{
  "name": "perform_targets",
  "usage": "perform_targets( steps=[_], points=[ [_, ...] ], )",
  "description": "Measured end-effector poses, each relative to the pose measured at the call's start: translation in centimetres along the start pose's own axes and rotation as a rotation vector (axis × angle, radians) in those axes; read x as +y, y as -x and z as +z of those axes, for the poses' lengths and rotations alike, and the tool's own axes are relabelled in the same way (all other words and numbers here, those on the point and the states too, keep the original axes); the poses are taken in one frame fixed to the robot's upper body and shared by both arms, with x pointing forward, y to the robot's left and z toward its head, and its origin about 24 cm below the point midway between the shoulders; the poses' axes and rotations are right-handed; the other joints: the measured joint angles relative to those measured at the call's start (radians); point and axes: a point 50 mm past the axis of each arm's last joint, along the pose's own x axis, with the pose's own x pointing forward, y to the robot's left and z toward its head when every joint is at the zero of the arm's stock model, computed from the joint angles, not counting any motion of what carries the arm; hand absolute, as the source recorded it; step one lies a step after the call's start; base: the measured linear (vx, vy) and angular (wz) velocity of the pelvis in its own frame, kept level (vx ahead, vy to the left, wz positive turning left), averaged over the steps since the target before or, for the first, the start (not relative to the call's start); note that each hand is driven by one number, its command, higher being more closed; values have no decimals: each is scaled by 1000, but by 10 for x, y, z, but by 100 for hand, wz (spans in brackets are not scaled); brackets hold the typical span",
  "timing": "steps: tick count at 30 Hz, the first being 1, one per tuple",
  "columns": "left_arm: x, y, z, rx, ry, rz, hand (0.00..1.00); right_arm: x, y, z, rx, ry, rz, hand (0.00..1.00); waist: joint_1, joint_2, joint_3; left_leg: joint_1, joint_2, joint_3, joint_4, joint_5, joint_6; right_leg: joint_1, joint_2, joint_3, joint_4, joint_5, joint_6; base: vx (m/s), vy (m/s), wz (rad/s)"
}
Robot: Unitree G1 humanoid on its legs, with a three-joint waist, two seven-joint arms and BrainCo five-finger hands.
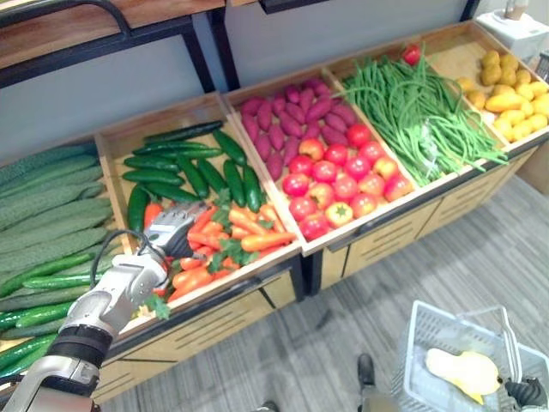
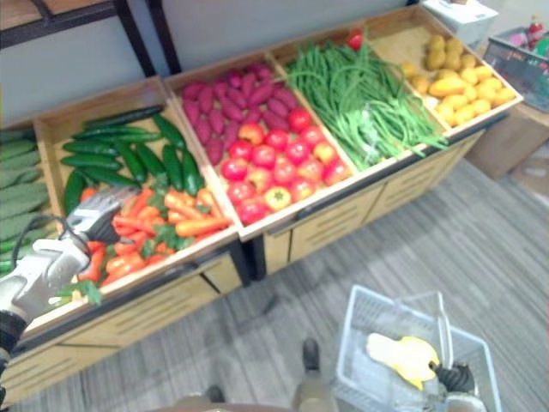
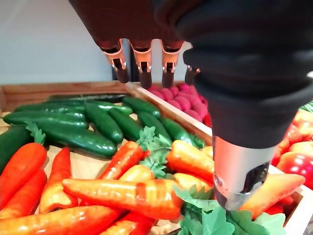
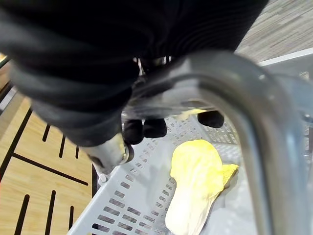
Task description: Pick vegetable in the basket
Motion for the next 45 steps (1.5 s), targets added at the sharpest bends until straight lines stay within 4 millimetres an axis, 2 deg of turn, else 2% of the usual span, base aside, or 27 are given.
perform_targets(
  steps=[3,6,11,14,25,29,45],
  points=[
    [-1,-1,2,-1,38,7,0,3,-2,5,-15,0,7,100,-3,2,2,-11,0,23,1,-2,0,-25,3,20,0,9,-4,-22,-30,-24],
    [0,-5,13,-18,168,37,0,4,-3,11,-34,1,11,100,-2,3,3,-17,-1,51,4,-5,-4,-52,13,55,0,15,-4,-23,-41,-28],
    [12,-10,29,-94,337,63,0,4,-4,19,-64,3,9,100,-13,3,29,-10,6,77,15,-16,-9,-60,25,86,0,20,-3,-27,-45,-18],
    [14,-12,37,-121,375,77,0,4,-4,20,-68,3,9,100,-17,3,45,-17,17,79,37,-28,-9,-60,25,90,0,20,-3,-48,-55,-5],
    [27,-19,49,-188,373,98,0,7,-6,29,-96,8,18,100,-12,-1,65,-49,18,77,44,-31,-8,-87,25,90,1,24,2,-21,-47,1],
    [27,-19,49,-190,372,97,0,10,-6,38,-134,22,31,100,-9,-1,83,-58,19,74,49,-32,-7,-91,25,90,1,24,2,-33,-47,2],
    [21,-23,52,-196,339,63,0,14,-9,51,-166,14,37,100,0,-8,122,-115,28,72,116,-65,-2,-130,26,102,12,27,6,-40,-52,-1]
  ],
)
